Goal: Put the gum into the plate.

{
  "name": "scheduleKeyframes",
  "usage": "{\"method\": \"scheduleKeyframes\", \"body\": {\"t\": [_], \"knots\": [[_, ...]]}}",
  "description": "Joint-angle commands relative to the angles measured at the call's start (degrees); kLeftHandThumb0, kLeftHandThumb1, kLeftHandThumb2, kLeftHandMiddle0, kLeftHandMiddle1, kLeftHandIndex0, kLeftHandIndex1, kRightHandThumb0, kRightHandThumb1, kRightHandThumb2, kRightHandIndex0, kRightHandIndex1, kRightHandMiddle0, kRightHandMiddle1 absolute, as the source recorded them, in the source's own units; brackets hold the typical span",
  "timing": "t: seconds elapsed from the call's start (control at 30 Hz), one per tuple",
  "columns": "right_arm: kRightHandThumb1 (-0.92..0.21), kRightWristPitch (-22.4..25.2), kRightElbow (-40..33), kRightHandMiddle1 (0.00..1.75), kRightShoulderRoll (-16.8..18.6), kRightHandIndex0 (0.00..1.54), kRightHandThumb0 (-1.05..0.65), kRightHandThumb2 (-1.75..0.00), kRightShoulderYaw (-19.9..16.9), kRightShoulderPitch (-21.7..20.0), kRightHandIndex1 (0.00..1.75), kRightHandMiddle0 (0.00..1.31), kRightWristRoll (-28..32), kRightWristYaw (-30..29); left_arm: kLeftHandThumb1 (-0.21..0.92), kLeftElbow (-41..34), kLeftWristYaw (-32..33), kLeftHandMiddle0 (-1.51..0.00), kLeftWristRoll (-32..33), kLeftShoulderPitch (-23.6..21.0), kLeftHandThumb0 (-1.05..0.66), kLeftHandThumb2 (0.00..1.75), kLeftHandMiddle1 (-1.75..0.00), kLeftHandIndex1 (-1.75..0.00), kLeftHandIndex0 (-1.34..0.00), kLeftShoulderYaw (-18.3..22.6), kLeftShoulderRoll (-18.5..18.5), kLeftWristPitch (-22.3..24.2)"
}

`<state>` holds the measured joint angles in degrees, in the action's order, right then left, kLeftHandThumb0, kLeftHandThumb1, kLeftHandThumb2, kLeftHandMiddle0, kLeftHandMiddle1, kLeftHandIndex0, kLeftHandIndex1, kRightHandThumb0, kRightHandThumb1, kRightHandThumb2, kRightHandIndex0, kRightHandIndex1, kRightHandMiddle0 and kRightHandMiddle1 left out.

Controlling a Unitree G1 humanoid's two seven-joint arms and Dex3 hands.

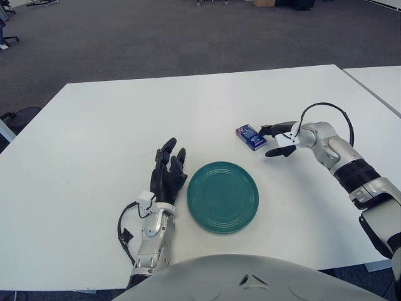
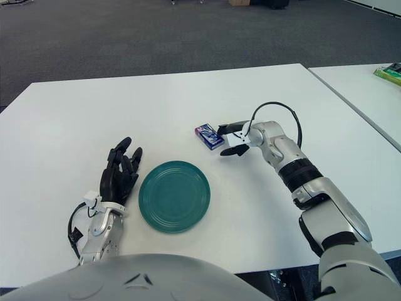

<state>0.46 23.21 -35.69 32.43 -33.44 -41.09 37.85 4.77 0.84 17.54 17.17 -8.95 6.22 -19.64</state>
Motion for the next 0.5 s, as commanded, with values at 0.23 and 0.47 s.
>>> {"method": "scheduleKeyframes", "body": {"t": [0.23,0.47], "knots": [[-0.92,2.91,-1.81,0.25,2.48,0.31,-0.79,-0.66,0.42,0.64,0.0,0.0,-2.56,-0.51,0.92,2.86,0.59,-0.48,0.12,0.73,-0.71,0.82,-0.04,-0.82,-0.09,0.05,4.36,1.86],[-0.92,3.8,0.73,0.25,3.83,0.29,-0.78,-0.65,0.2,-1.11,0.0,0.0,-3.44,-1.7,0.92,3.02,0.41,-0.48,0.14,0.57,-0.7,0.82,-0.04,-0.82,-0.09,0.31,3.97,1.79]]}}
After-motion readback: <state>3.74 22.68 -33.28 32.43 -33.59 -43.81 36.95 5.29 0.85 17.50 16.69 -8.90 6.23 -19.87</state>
